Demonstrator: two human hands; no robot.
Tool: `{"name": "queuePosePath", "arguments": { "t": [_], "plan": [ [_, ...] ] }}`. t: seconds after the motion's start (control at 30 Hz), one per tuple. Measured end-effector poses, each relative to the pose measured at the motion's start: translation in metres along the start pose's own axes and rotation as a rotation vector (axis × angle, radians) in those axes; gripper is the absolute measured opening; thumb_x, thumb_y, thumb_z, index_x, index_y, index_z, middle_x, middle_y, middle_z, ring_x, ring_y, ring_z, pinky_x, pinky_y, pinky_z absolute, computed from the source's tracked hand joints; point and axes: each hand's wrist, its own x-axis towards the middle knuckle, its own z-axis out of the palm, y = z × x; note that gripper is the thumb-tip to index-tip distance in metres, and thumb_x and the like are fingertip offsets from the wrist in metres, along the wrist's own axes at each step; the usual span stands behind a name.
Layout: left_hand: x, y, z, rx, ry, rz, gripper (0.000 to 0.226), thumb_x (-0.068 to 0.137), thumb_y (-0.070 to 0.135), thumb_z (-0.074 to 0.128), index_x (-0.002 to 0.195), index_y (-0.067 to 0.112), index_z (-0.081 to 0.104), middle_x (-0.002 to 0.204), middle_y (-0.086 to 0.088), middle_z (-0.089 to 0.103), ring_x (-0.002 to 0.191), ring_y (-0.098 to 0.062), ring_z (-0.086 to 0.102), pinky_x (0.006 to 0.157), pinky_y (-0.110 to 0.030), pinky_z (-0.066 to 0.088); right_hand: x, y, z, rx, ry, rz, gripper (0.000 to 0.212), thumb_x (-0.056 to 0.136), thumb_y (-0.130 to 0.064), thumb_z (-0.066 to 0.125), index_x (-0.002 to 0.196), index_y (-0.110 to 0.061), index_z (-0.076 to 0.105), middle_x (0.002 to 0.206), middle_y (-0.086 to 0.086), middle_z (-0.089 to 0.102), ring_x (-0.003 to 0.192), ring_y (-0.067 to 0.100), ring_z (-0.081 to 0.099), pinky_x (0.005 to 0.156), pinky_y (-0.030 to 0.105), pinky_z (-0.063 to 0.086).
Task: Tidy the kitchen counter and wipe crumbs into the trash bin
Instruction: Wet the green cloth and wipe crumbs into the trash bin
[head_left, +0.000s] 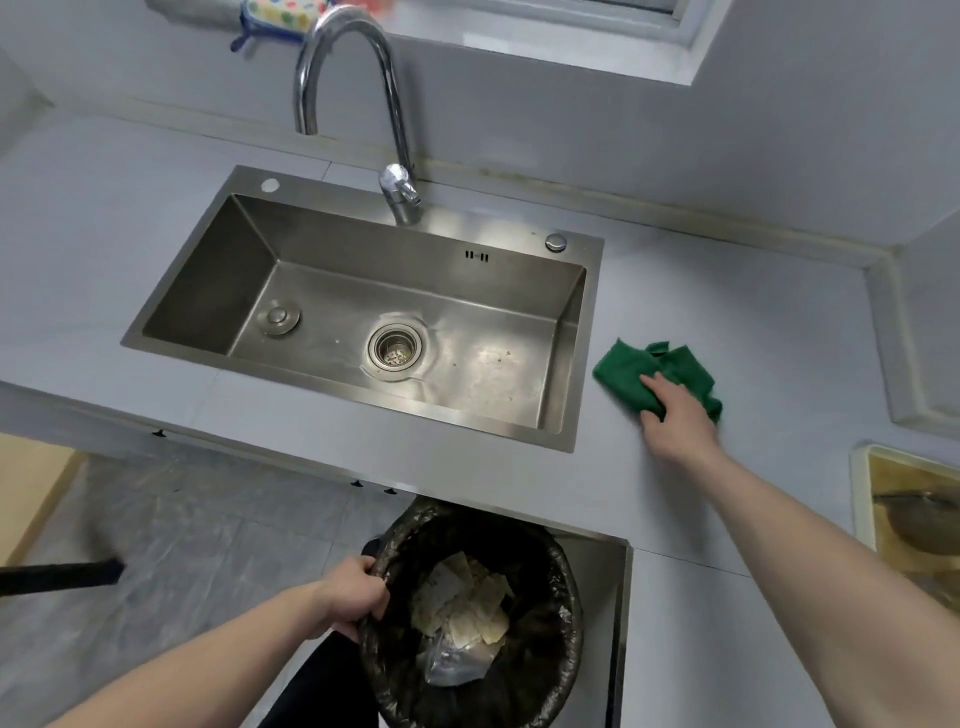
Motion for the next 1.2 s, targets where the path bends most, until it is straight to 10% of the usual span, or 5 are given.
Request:
{"name": "queuePosePath", "arguments": {
  "t": [0.43,0.7,1.2],
  "plan": [
    [-0.023,0.005,0.016,0.043,0.025,0.031,0.042,0.088,-0.009,0.05,0.127,0.003,0.057,0.121,-0.023,0.066,0.106,-0.037,0.068,0.088,-0.049,0.061,-0.124,-0.05,0.049,0.058,-0.107,-0.203,0.039,0.09,-0.012,0.062,0.122,-0.033,0.071,0.139,-0.015,0.062,0.133,0.015,0.052,0.113,0.033,0.039],
    [-0.03,0.001,0.024,0.028,0.041,0.044,0.039,0.087,-0.01,0.048,0.123,-0.001,0.061,0.111,-0.025,0.068,0.105,-0.041,0.07,0.087,-0.052,0.061,-0.212,-0.076,0.106,0.092,-0.456,-0.293,0.035,0.088,-0.031,0.054,0.115,-0.051,0.064,0.118,-0.023,0.07,0.113,0.005,0.064,0.103,0.027,0.048],
    [-0.032,0.004,0.022,0.077,0.02,0.037,0.037,0.085,-0.007,0.051,0.121,-0.001,0.059,0.119,-0.027,0.067,0.103,-0.039,0.071,0.088,-0.052,0.061,-0.1,-0.044,-0.032,0.487,0.336,0.008,0.031,0.096,-0.022,0.057,0.121,-0.035,0.069,0.11,-0.011,0.073,0.102,0.016,0.066,0.089,0.029,0.05]
  ]
}}
